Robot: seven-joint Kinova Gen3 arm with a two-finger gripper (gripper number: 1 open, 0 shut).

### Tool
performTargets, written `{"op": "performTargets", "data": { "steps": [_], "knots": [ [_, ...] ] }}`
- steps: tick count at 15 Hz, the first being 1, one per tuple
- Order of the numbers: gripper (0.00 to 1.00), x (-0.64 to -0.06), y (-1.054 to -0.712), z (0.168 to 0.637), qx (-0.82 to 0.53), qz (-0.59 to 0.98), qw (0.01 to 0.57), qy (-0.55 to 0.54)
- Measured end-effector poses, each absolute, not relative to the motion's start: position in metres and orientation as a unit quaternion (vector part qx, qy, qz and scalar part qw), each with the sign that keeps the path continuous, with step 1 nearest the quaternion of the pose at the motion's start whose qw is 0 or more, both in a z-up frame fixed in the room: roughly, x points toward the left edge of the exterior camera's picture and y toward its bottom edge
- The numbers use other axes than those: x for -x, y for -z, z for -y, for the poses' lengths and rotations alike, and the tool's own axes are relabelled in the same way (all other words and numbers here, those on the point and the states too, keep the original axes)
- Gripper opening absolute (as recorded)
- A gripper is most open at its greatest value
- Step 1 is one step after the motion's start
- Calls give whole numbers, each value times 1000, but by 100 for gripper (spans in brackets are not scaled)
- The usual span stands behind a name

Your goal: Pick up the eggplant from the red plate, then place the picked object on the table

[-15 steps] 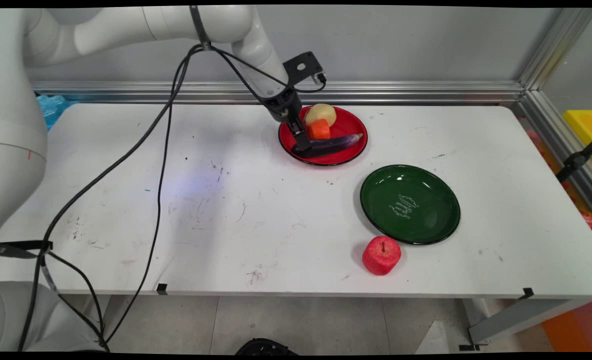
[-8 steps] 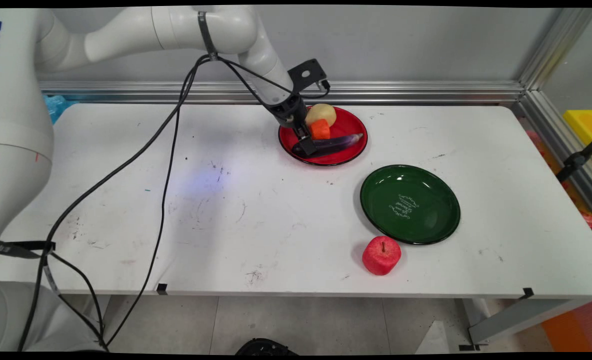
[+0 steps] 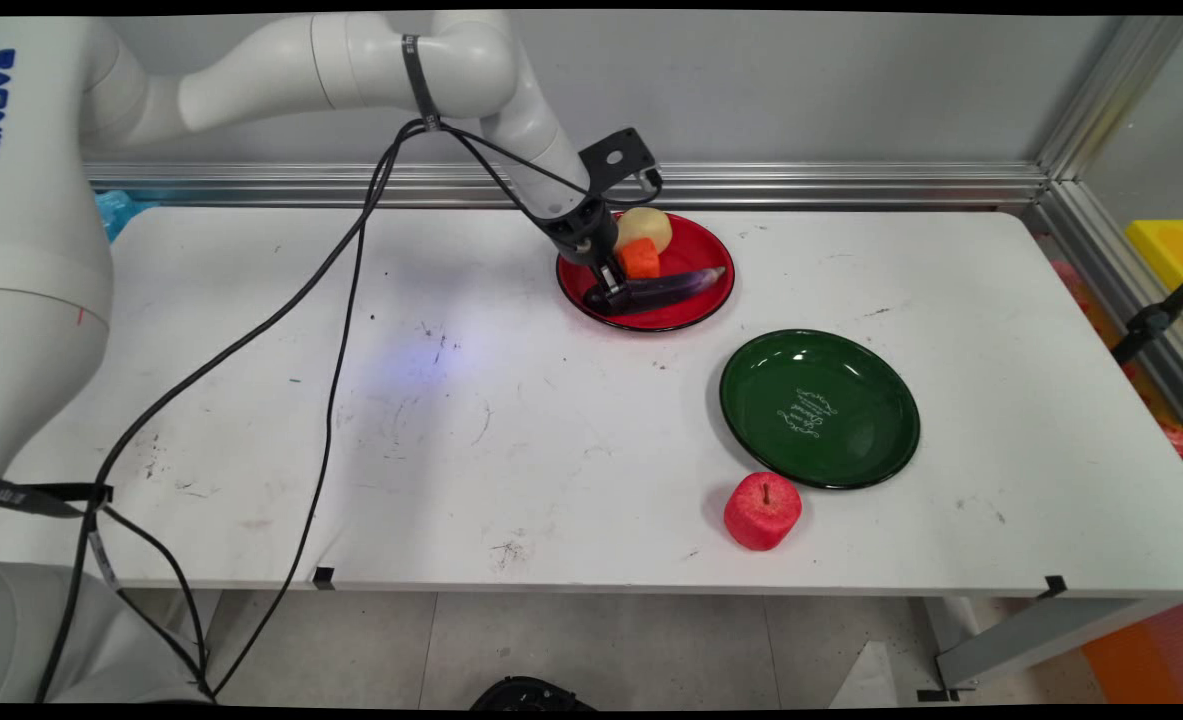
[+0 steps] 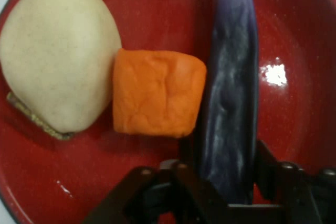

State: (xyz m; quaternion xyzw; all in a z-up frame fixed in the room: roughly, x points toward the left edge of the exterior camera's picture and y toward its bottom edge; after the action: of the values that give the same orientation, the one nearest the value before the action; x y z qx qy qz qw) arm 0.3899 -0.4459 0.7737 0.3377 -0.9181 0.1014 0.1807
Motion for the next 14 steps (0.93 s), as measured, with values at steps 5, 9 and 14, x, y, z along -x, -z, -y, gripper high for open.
{"op": "performTargets", "data": {
  "steps": [5,9,14],
  "knots": [
    [0,-387,-773,446,-336,919,184,-95],
    [0,-383,-783,448,-332,919,188,-96],
    [0,-367,-812,445,-322,922,195,-93]
  ]
}}
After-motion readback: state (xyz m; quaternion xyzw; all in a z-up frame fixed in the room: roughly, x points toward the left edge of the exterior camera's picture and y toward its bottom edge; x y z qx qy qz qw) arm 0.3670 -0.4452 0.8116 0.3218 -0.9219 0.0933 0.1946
